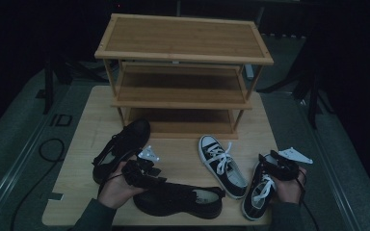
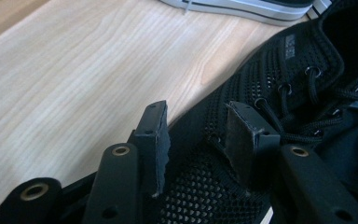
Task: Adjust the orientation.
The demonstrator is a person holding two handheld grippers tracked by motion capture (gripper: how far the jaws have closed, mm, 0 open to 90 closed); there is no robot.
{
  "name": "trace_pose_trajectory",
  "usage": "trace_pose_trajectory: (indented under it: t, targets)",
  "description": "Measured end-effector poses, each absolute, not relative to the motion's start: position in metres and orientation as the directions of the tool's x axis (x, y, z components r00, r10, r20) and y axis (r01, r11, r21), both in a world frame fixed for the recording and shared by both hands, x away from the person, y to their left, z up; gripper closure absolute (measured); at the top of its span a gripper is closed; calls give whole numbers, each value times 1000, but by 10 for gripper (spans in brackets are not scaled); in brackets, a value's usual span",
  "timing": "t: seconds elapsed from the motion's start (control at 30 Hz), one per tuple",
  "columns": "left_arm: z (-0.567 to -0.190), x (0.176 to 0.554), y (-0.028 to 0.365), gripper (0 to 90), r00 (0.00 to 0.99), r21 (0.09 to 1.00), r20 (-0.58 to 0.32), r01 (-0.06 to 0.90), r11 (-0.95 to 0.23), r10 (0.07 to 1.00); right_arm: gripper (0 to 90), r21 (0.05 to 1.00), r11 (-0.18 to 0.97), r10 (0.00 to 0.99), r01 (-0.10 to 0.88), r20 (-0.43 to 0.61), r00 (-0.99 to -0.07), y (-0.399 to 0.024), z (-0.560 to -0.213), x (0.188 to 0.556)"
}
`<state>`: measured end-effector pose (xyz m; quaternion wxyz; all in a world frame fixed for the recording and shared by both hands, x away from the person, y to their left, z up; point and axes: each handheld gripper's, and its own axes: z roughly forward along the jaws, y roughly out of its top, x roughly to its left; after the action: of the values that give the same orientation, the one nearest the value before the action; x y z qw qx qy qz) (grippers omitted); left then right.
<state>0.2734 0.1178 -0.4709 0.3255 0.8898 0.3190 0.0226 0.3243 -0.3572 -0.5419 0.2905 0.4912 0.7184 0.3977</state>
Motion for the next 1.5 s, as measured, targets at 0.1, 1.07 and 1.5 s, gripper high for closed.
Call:
trace_pose_trajectory:
  t: [0.1, 1.07, 1.5]
  targets:
    - [-474, 273, 118, 583, 790, 593, -183, 563, -575, 585, 441, 857, 201, 937, 474, -27, -349, -357, -542, 324]
    - [-489, 267, 104, 882, 804, 504, -230, 580, -640, 548, 438, 857, 202, 936, 475, -26, -350, -357, -542, 324]
    - [-475, 277, 112, 897, 780, 558, -188, 585, -589, 597, 438, 857, 201, 936, 474, -26, -350, -357, -542, 324]
